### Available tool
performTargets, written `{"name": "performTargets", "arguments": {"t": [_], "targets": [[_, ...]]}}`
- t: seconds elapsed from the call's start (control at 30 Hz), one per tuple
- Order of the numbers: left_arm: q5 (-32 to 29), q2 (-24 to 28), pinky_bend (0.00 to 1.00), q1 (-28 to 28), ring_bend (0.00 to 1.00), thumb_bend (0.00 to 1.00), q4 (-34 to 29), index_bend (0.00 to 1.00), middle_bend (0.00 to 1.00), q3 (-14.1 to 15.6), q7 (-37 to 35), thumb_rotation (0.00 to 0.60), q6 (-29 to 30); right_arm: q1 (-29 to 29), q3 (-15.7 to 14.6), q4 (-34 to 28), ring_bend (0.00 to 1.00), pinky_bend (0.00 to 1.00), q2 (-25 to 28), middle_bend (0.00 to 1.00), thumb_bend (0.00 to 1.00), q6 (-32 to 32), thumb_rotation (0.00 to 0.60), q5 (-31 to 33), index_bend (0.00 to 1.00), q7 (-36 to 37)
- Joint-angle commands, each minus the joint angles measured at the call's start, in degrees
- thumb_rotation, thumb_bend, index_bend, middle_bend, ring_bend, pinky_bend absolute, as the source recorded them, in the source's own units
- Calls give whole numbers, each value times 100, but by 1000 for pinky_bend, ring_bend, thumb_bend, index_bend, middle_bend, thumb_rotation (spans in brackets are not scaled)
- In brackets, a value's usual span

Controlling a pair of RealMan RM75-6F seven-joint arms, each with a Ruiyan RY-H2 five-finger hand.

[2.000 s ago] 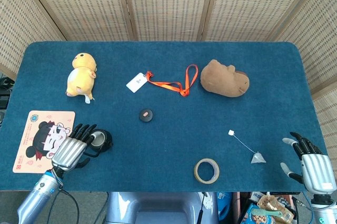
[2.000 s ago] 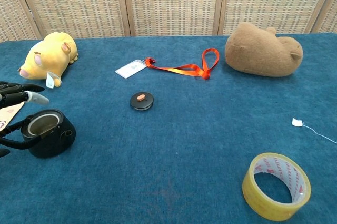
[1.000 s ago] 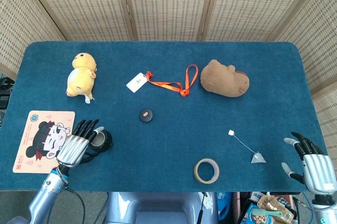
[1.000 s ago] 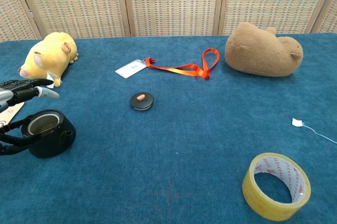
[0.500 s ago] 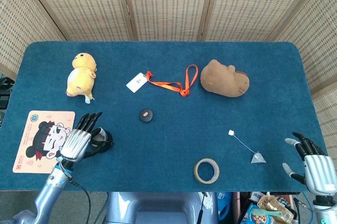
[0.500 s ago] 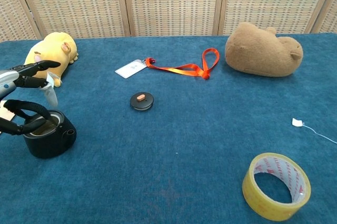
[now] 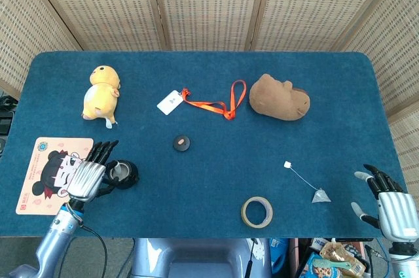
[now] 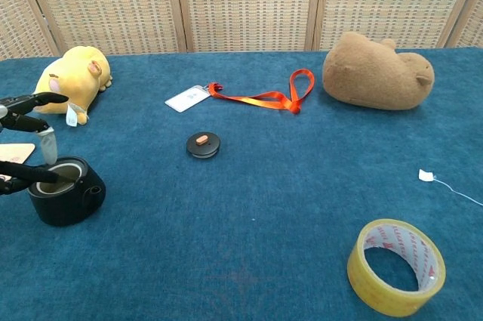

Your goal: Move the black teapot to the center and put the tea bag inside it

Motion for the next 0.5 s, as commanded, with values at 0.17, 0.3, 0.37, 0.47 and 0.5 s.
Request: {"name": "performTargets", "arguments": {"t": [0.17,0.3,0.37,0.47,0.5], "targets": [[-123,98,0,35,0,433,-45,522,49,-40,27,600,-56,-3,0,6,250,411,-4,272,366,10,600,-8,322,4],[-101,46,0,33,0,435,-9,541,51,-71,-23,600,-25,-11,0,2,250,412,-9,272,366,17,600,-1,322,-6],[-87,2,0,14,0,449,4,568,58,-90,-68,600,-38,-19,-1,-5,250,412,-4,272,365,23,600,5,322,-16],[-60,-41,0,-6,0,470,12,587,68,-104,-124,600,-43,-23,-1,-19,250,412,2,272,365,29,600,5,322,-26],[-30,-62,0,-20,0,470,4,590,69,-112,-140,600,-33,-33,-4,-20,250,411,8,272,366,43,600,1,321,-28]]}}
